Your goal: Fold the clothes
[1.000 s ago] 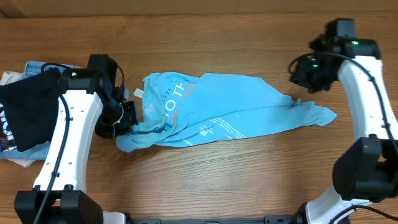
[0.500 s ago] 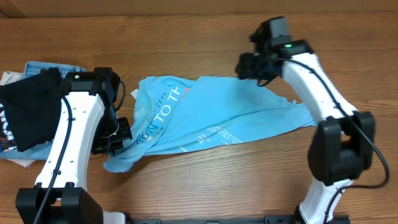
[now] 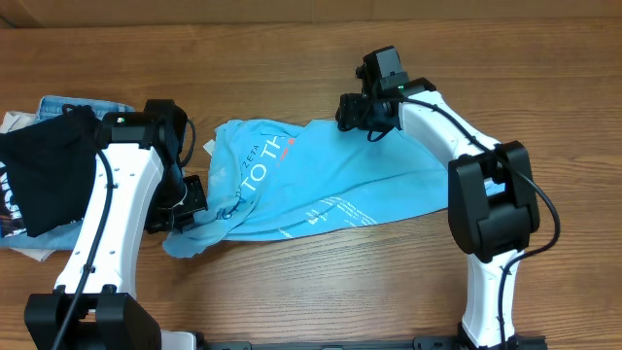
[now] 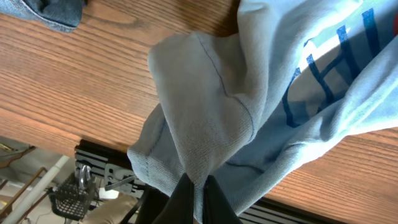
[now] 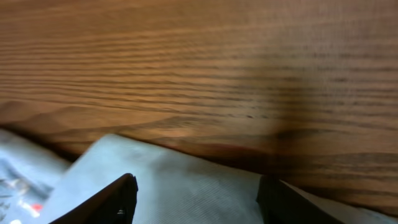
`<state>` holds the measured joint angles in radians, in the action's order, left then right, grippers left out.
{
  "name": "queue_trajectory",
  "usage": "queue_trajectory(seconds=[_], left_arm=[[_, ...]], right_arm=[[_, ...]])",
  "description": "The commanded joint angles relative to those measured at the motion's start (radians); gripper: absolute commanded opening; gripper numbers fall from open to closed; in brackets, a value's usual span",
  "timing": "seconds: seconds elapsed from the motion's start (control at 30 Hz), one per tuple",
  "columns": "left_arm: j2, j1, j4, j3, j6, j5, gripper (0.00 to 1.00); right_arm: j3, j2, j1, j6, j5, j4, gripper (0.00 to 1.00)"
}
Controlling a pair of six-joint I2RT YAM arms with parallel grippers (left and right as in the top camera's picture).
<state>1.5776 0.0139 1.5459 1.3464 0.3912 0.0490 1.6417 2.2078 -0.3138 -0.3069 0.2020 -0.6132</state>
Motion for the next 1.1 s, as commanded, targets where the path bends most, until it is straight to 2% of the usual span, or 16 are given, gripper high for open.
queue_trajectory(seconds=[0.0,0.1,0.17,0.3,0.37,0.57,0.77,0.9,1.07], left_arm=[[0.004,0.013,-0.01,-0.004,0.021,-0.006,0.04],[0.004,0.013,-0.017,-0.004,0.021,-0.01,0.05],[0.004,0.013,-0.018,-0.004,0.021,-0.02,0.05],[0.004,0.013,-0.022,-0.004,0.021,-0.021,0.05],[0.004,0.013,-0.029,-0.004,0.02,-0.021,0.06],[0.004,0.013,-0.033,-0.004,0.02,-0.022,0.07],[0.004,0.013,-0.074,-0.004,0.021,-0.024,0.07],[0.004,0.013,-0.169,-0.004,0.021,-0.045,0.08],[0.004,0.013,-0.295,-0.004,0.021,-0.076,0.08]], right_arm=[[0.001,0.048,0.005,-0.021,-0.014,0.0,0.69],[0.001,0.074,0.004,-0.019,-0.014,-0.002,0.65],[0.001,0.079,0.004,-0.019,-0.014,-0.007,0.52],[0.003,0.078,0.005,-0.019,-0.018,-0.008,0.15],[0.003,0.078,0.008,-0.019,-0.018,-0.011,0.04],[0.012,0.067,0.018,-0.008,-0.045,-0.047,0.04],[0.13,-0.028,0.047,0.005,-0.191,-0.168,0.04],[0.27,-0.116,0.079,0.007,-0.22,-0.317,0.04],[0.383,-0.211,0.108,0.008,-0.253,-0.62,0.04]])
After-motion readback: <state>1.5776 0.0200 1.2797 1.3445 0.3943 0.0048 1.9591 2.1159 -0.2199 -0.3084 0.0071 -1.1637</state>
